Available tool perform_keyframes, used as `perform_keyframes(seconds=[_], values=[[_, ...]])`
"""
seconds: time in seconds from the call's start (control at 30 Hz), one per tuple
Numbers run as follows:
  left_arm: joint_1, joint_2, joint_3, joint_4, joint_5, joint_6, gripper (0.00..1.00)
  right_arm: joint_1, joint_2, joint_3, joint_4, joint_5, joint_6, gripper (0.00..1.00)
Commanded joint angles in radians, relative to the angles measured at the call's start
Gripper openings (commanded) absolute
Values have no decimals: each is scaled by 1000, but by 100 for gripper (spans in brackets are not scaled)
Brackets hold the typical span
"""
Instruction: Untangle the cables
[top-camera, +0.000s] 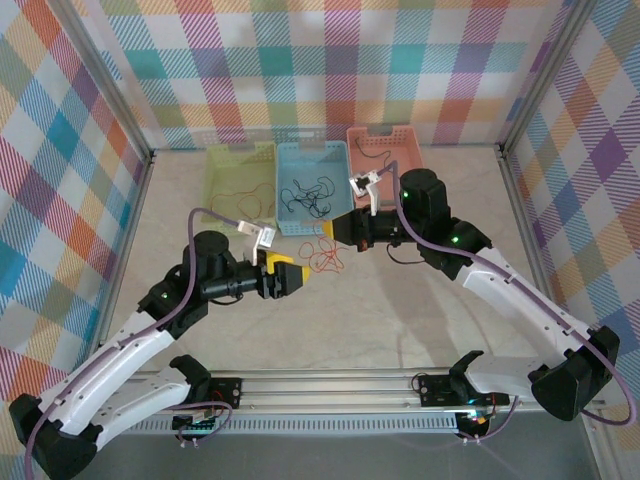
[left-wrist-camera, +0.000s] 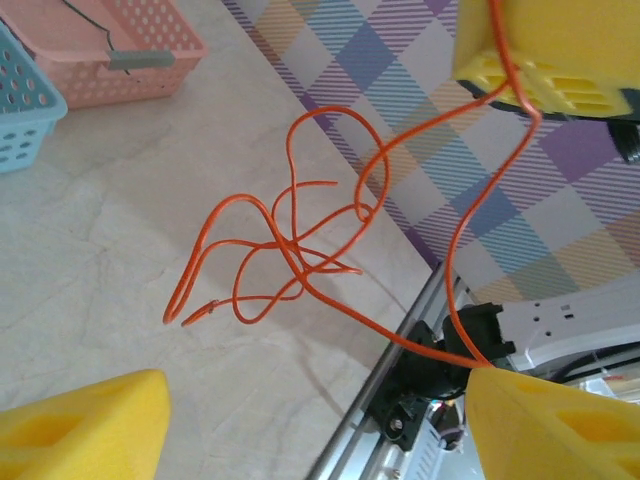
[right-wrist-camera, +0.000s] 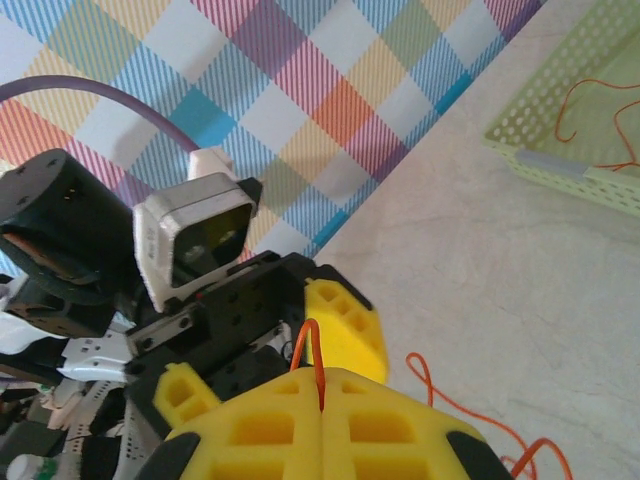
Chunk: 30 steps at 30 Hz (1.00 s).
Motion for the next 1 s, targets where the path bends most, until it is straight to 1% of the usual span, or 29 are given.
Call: perform_keyframes(seconds=[0.0,0.2,0.3,0.67,0.83,0.97], values=[[-24,31,34,61,-28,54,75,4,-29,-5,58,-49,45,0],[-27,58,19,95,-58,73,69,5,-44,-11,67,-64,65,0],[-28,65,25,72,-121,93,66,5,-50,-13,66,-73,67,0],[-30,103,-7,193,-48,107,60,3,-64,-31,118,-105,104,0],[-29,101,-11,201,-72,106,49,5,-68,-40,125,-118,110,0],[-31,107,-18,216,-57,108,48,3,-70,-48,133,-120,113,0]])
